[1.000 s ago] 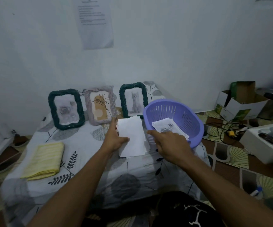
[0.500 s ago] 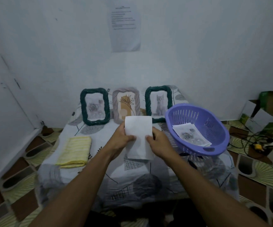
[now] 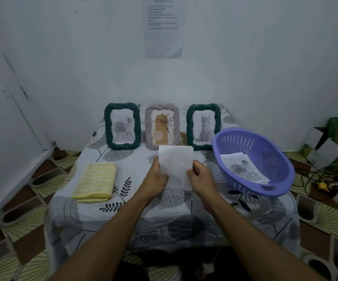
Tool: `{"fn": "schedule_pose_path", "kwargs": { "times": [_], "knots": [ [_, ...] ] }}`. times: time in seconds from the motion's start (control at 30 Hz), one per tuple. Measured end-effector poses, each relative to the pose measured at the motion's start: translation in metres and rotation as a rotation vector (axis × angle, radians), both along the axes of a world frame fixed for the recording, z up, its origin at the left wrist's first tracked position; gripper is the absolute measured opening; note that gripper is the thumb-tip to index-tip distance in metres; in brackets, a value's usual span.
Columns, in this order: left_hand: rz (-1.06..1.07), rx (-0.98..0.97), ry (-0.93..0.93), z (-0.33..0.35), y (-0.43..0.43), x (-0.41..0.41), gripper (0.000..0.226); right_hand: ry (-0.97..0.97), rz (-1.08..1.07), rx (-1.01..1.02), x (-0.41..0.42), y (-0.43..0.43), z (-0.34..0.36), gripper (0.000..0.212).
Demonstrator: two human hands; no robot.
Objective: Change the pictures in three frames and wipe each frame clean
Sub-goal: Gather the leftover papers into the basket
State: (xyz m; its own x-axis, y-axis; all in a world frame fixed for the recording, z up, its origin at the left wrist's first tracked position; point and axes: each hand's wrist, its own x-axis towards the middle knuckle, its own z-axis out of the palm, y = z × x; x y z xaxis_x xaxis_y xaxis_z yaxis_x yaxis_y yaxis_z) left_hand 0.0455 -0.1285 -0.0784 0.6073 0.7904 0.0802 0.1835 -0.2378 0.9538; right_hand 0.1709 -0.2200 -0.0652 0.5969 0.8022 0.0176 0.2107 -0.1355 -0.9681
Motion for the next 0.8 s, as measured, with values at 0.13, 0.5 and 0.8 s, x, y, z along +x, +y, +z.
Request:
{"fn": "schedule_pose_path", "kwargs": {
  "times": [0.13, 0.5, 0.8],
  "knots": [
    [0.289, 0.283, -0.008, 0.004, 0.0, 0.003, 0.041, -0.018, -0.073, 0.044, 0.001, 0.003, 0.012, 0.02],
    [0.008, 0.186, -0.099, 0.029, -0.009, -0.001, 0.025, 0.494, 0.363, 0.069, 0.006, 0.001, 0.027, 0.071],
    [-0.003, -0.027, -0.152, 0.026, 0.004, -0.004, 0.021, 0.143, -0.031, 0.086, 0.018, 0.006, 0.021, 0.026]
  ]
}}
